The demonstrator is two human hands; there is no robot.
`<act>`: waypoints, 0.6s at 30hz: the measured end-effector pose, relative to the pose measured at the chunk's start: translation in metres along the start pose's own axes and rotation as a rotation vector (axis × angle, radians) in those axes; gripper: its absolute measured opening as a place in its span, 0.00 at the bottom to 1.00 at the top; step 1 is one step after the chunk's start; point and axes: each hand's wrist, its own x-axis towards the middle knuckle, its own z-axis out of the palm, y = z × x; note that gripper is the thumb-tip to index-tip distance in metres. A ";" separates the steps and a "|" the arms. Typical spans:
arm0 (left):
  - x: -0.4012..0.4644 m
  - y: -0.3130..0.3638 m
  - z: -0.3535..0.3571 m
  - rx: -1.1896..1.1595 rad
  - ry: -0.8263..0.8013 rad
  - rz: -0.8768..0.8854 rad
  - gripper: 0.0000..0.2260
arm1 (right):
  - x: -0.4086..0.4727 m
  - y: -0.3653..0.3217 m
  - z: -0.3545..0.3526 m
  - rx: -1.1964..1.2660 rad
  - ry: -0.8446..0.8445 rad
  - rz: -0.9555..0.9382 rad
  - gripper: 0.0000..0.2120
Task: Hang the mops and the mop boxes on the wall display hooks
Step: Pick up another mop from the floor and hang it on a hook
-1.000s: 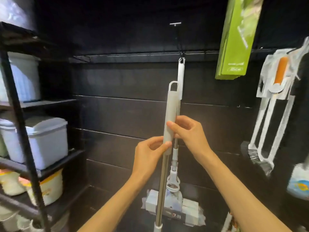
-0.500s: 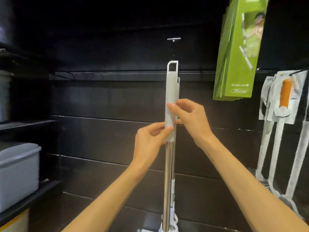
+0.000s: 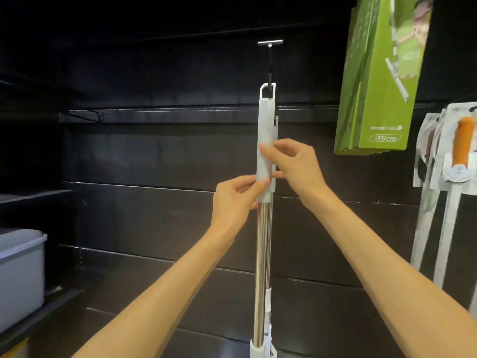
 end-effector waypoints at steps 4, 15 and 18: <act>0.012 -0.019 0.006 0.011 0.007 -0.046 0.08 | 0.006 0.021 0.001 0.017 0.008 0.041 0.09; 0.059 -0.060 0.024 0.190 0.027 -0.050 0.14 | 0.049 0.082 0.002 -0.104 0.054 0.086 0.16; 0.069 -0.070 0.030 0.209 0.034 -0.039 0.16 | 0.058 0.096 0.000 -0.139 0.062 0.101 0.17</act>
